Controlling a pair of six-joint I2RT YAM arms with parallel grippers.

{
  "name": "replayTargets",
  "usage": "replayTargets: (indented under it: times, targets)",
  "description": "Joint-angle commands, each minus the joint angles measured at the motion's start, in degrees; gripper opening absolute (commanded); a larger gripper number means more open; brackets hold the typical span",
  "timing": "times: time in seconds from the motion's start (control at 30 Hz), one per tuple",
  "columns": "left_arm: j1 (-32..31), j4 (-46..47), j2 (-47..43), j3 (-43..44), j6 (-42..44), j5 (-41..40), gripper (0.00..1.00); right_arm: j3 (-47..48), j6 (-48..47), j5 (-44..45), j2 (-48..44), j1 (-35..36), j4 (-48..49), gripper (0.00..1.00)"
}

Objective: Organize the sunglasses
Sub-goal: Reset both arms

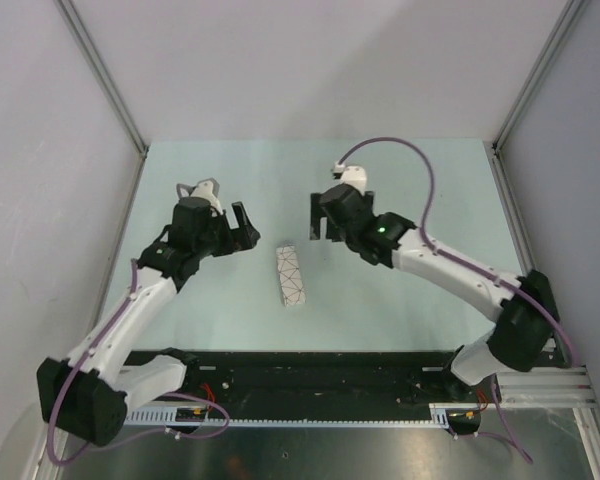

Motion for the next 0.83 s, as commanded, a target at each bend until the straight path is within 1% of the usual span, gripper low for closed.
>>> replayTargets:
  times: [0.0,0.03,0.1,0.2,0.27,0.4,0.57,0.8]
  targets:
    - [-0.33,-0.76,-6.72,4.49,6.25,-3.47,1.0,1.12,3.45,15.91,-8.16,-2.75,-4.91,0.93]
    - [-0.33,-1.03,-7.69,5.02,7.13,-4.08,1.0,1.03,3.89,17.31,-10.78,-3.37,-5.88,0.93]
    - [-0.33,-1.29,-9.72,6.42,7.92,-4.7,1.0,0.42,6.53,23.8,-13.69,-3.99,-7.46,0.93]
    - [-0.33,-2.43,-10.78,8.88,9.5,-5.84,1.0,-1.43,6.19,28.74,-19.67,-4.69,-5.81,0.93]
    - [-0.33,-3.4,-10.78,11.07,10.56,-6.55,1.0,-2.13,4.79,28.14,-22.74,-6.7,-4.66,0.93]
    - [-0.33,-4.54,-10.25,14.68,12.05,-8.13,1.0,-2.05,3.81,26.29,-25.74,-9.0,-4.48,0.94]
    - [-0.33,-4.63,-9.64,18.2,12.76,-7.61,1.0,-2.14,3.28,25.33,-27.6,-10.14,-4.74,0.95]
    - [-0.33,-4.63,-10.16,18.47,11.97,-9.62,1.0,-2.05,2.32,23.04,-28.3,-11.9,-4.66,0.95]
